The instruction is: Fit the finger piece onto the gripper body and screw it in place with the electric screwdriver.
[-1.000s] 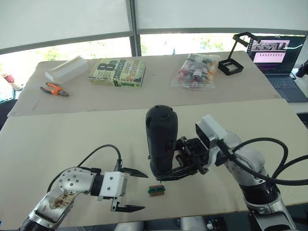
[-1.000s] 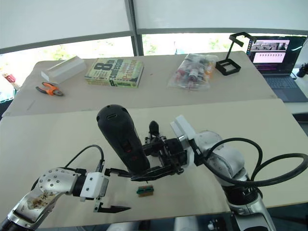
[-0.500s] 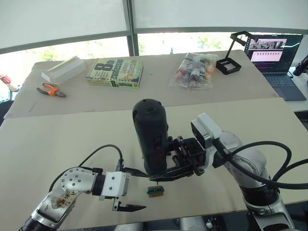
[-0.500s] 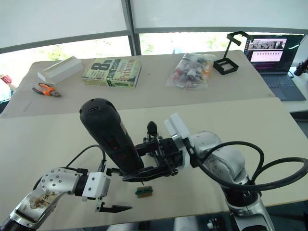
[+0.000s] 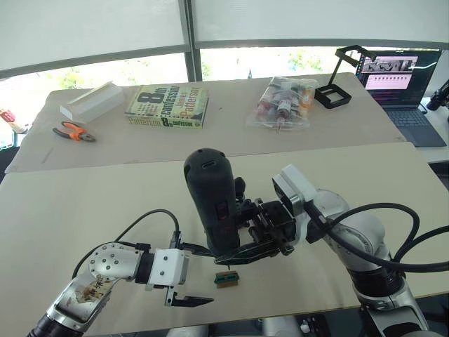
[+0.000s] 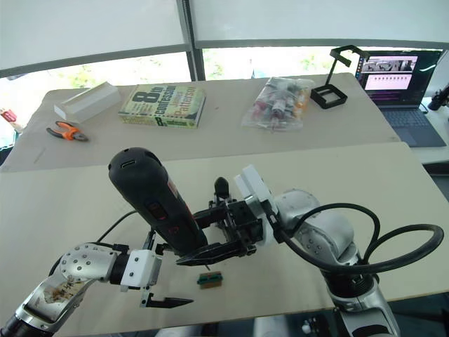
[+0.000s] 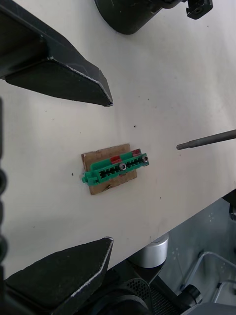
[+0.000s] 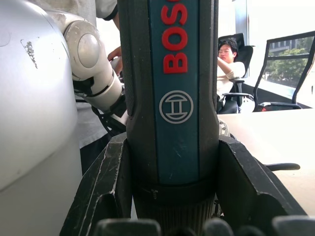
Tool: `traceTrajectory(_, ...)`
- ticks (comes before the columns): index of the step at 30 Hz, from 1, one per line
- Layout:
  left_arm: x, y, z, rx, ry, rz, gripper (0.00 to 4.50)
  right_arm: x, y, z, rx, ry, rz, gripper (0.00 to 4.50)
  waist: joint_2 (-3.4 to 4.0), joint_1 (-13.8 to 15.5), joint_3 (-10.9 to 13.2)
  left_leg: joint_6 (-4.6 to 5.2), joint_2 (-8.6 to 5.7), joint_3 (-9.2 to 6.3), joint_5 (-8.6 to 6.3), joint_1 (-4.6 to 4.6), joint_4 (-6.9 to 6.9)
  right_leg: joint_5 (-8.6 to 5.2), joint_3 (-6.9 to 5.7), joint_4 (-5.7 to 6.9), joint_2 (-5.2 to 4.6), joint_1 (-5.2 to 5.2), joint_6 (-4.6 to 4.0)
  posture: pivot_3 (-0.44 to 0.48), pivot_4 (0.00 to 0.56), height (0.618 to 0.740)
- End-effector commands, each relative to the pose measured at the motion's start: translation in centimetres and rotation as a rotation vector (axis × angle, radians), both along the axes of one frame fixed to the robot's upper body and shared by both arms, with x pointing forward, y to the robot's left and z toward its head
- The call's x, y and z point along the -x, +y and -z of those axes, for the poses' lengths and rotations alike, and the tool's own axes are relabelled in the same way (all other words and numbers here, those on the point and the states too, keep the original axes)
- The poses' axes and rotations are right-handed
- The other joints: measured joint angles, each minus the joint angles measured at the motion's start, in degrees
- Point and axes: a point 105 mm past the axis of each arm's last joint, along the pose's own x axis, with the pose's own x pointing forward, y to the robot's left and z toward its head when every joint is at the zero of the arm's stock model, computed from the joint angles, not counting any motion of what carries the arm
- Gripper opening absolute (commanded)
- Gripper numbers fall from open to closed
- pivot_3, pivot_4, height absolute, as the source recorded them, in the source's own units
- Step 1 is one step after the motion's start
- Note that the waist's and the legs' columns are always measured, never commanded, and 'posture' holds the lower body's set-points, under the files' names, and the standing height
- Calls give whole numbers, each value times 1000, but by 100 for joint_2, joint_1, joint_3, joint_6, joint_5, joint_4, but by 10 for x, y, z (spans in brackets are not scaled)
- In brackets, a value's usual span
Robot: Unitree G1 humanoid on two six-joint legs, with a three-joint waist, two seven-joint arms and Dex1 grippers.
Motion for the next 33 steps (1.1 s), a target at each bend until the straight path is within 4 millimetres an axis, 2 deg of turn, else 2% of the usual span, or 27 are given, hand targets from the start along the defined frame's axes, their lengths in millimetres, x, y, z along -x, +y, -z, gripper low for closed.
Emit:
traceTrajectory(1,-1,-2,-1,3,-9,3,4500,4,1,-8,-25,-44,-21,1922,0,1,0,0,0,0,0,0,0,0,0,0,0,0,0,0,150,738)
traceTrajectory(18,-7,-2,-3,15,-12,-18,4500,1,-2,-5,-24,-61,35,1922,0,0,0,0,0,1,0,0,0,0,1,0,0,-1,0,0,150,738)
traceTrajectory(33,-5,-1,-5,10,-2,-21,4500,7,-2,-4,-26,-49,57,1922,0,-1,0,0,0,3,0,0,0,0,3,0,1,-2,0,0,150,738)
